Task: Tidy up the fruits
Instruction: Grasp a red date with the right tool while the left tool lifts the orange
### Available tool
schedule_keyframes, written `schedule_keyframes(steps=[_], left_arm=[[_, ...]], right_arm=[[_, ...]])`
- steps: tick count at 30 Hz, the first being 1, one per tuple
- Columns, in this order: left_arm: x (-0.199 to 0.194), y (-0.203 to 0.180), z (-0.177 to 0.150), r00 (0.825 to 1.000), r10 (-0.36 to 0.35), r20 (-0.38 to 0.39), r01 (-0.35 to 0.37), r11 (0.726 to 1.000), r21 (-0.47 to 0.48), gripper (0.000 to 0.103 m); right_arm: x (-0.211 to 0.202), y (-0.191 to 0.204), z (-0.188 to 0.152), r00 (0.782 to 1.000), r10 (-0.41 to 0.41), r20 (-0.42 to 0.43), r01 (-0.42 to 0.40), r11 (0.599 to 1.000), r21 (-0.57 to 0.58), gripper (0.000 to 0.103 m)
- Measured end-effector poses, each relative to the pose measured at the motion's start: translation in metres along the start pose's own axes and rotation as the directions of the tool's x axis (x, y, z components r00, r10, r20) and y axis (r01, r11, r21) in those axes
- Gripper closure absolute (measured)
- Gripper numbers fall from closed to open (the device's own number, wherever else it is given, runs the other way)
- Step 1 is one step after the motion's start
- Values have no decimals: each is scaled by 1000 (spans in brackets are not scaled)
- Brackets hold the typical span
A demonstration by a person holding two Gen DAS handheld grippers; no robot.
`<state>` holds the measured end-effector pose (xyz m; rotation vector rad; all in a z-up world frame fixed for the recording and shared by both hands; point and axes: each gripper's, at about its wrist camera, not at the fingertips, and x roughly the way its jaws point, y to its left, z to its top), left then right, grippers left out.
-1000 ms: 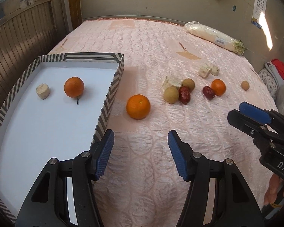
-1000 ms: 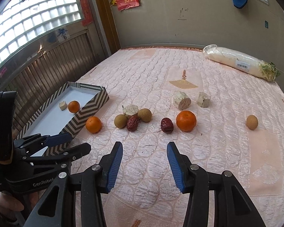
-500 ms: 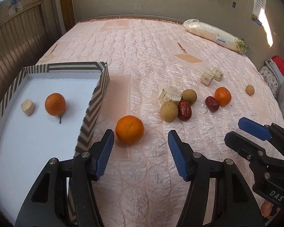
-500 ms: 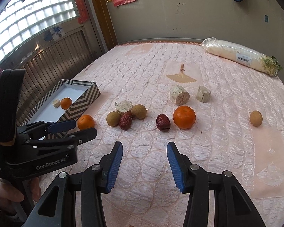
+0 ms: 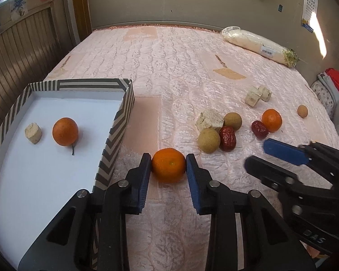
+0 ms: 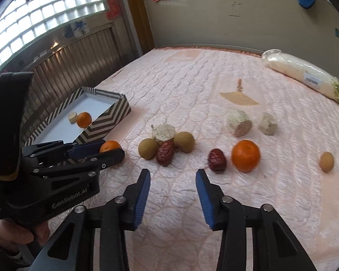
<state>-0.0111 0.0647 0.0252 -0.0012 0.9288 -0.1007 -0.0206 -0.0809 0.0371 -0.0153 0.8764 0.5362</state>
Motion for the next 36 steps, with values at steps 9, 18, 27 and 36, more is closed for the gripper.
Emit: schedule_keyframes(steps=[9, 18, 27, 36], left_arm=[[-3, -2, -3, 1000, 2, -4, -2, 1000, 4, 72], [-9, -1, -3, 1000, -6, 9, 6, 1000, 4, 72], [-39, -3, -10, 999, -6, 47, 6, 1000, 2, 72], [-64, 5, -19, 996, 35, 82, -35, 999, -4, 72]], right_arm=[[35, 10, 17, 998, -29, -48, 28, 999, -32, 82], [29, 9, 13, 998, -51, -23, 51, 998, -25, 85], [-16, 11, -2, 998, -46, 44, 46, 999, 13, 85], [-38, 30, -3, 996, -35, 84, 35, 999, 4, 85]])
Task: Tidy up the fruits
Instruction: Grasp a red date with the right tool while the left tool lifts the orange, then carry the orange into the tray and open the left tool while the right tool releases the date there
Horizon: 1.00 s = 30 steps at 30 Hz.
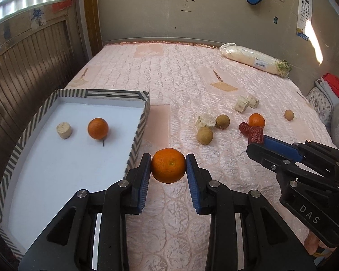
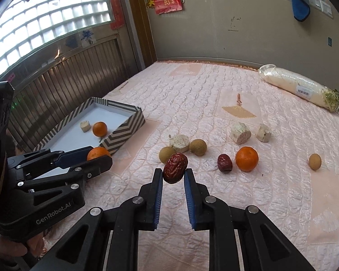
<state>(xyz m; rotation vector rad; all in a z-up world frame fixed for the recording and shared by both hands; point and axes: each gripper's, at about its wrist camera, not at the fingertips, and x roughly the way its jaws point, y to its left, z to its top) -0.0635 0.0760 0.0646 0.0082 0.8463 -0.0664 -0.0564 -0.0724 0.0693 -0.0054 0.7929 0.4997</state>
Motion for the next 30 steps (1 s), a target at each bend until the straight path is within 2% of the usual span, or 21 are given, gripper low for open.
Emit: schedule_keyframes(steps=[13, 30], left_arm=[[-18, 34, -3, 997, 67, 30, -66, 997, -42, 72], [-20, 105, -3, 985, 171, 26, -166, 977, -136, 72]], right_arm=[[-2, 37, 7, 999, 45, 7, -45, 998, -46, 85], [31, 110, 31, 992, 123, -33, -127, 975, -180, 85]])
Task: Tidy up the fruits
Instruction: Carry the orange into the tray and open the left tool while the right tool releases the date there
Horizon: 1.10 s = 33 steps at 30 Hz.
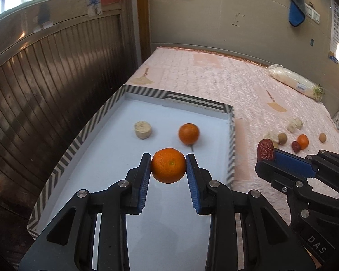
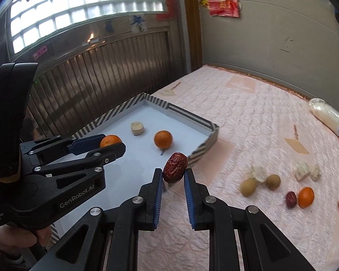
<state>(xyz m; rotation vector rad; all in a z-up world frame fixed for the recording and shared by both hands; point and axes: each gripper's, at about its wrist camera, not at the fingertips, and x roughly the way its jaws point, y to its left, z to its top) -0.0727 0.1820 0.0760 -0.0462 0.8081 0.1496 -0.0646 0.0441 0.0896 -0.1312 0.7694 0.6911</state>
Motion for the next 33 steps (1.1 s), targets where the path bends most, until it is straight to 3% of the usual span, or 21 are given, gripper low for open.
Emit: schedule_keyframes(steps=[17, 33], left_arm=[[32, 38, -6, 996, 35, -83, -41, 997, -61, 72], [49, 56, -5, 985, 26, -172, -46, 992, -115, 71]], right_arm=[[62, 38, 16, 991, 89, -99, -93, 995, -45, 85], [109, 43, 16, 977, 81, -197, -99, 992, -83, 85]])
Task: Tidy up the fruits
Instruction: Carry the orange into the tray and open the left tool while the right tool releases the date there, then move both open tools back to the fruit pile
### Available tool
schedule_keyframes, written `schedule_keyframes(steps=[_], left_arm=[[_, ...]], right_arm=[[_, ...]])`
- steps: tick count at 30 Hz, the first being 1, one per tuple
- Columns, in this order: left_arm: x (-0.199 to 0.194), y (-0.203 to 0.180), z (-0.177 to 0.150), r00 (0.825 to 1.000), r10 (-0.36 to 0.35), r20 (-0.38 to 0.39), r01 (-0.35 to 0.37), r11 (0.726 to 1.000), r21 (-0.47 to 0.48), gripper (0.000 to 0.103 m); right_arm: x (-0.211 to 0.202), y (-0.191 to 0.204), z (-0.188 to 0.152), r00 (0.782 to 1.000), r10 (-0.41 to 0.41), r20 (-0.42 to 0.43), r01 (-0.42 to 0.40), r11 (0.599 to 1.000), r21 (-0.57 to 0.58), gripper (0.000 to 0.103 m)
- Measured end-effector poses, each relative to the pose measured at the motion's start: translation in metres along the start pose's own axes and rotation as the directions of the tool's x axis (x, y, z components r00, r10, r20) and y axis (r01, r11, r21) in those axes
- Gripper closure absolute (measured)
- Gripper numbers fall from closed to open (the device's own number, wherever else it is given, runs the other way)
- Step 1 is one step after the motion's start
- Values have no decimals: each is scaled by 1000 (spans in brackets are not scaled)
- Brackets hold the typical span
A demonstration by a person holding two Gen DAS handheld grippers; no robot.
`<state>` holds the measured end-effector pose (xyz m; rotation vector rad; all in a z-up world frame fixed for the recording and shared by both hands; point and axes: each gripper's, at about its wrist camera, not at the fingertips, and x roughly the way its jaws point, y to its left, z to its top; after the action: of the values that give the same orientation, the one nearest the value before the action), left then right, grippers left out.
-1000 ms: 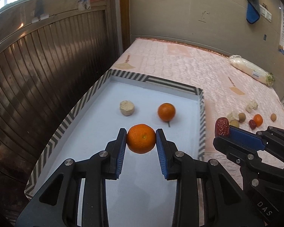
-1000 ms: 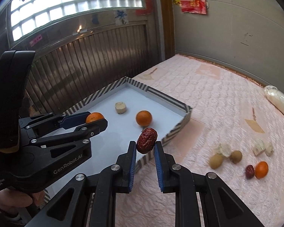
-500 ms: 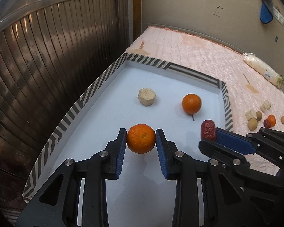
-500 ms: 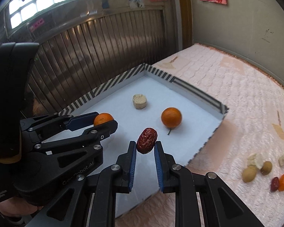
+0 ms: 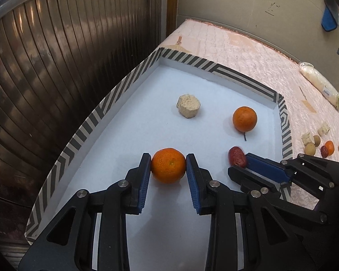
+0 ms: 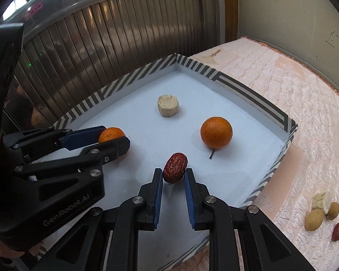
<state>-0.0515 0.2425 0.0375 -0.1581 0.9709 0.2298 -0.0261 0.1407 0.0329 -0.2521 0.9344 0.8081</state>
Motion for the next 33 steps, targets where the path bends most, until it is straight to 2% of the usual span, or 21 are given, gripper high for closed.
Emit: schedule_keyframes(steps=[1, 3, 5, 7, 13, 21, 27, 33], left_arm=[[1, 1, 0, 1000, -3, -8, 3, 1000, -9, 71], [3, 2, 1, 1000, -8, -21, 7, 1000, -20, 62], [2, 5, 0, 999, -26, -20, 25, 999, -36, 46], [-2, 6, 0, 1000, -22, -4, 22, 999, -45, 42], [-12, -5, -4, 1000, -12, 21, 13, 1000, -22, 42], [-32, -28, -8, 997, -31, 69, 31, 1000, 6, 42], [-46, -56, -11, 992, -54, 113, 49, 998, 46, 42], [-53, -91, -20, 989, -87, 123, 73, 991, 114, 42]], right_arm=[[1, 1, 0, 1000, -2, 0, 2, 1000, -2, 85], [2, 1, 1, 1000, 2, -2, -2, 1000, -5, 84], [3, 2, 1, 1000, -2, -7, 2, 1000, -14, 84], [0, 3, 0, 1000, -4, -8, 4, 1000, -14, 83], [-25, 0, -10, 999, -15, 48, 14, 1000, 11, 83], [-57, -11, -29, 992, -80, 101, 76, 996, 48, 81], [-79, -29, -48, 985, -129, 119, 118, 988, 97, 78], [-104, -54, -66, 976, -172, 136, 149, 975, 162, 77]])
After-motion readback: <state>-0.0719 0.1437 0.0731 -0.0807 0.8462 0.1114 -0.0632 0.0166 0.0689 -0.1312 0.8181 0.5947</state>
